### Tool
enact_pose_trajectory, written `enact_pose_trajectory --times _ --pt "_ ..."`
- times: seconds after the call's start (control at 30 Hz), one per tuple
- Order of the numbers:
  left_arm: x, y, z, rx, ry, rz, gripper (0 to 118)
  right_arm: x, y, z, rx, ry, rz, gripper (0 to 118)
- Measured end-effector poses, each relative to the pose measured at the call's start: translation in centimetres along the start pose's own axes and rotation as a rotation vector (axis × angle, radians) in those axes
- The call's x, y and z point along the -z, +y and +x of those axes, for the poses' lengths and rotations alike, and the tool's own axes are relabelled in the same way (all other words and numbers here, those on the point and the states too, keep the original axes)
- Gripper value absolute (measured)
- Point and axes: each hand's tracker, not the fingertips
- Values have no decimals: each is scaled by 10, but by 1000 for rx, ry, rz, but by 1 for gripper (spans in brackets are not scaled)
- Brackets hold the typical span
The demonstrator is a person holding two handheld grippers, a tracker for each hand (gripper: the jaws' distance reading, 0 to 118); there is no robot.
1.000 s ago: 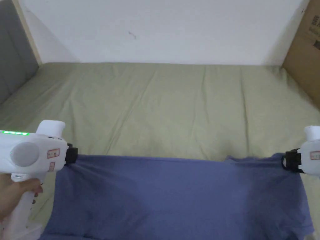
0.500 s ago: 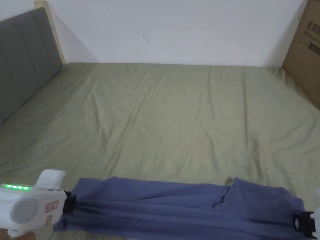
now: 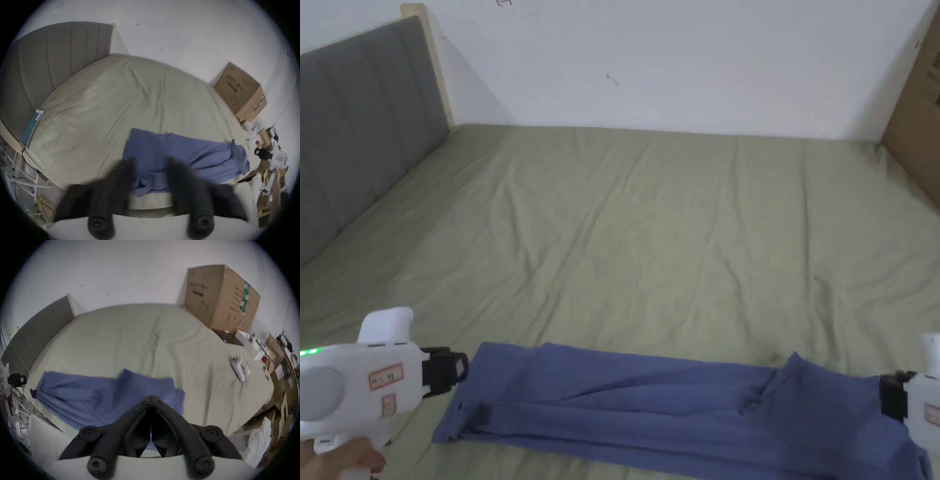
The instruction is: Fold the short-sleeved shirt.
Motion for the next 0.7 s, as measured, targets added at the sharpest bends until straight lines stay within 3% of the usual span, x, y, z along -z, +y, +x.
enact_pose_trajectory --times 0.03,0.2,0.23,0.27,0.33,0.43,0.53,0.7 --pt "-1 1 -1 -3 -15 -3 0 2 5 -10 -18 43 -3 0" --pt "8 2 -29 -79 -17 14 0 24 8 -65 43 164 -23 0" --pt "13 -1 -37 -122 -28 3 5 27 8 -75 34 184 -34 0" --pt "18 -2 -47 -174 -54 -19 22 31 8 -86 17 203 -47 0" --pt "29 -6 -64 -241 -72 -62 69 37 6 -104 -6 234 -73 0" --pt "51 -25 -75 -279 -79 -98 108 49 3 -127 -26 323 -125 0" --pt "74 -40 -84 -373 -156 -177 113 59 1 -148 -102 291 -147 0" --pt "95 -46 -105 -515 -203 -137 115 61 3 -166 -108 343 -174 0"
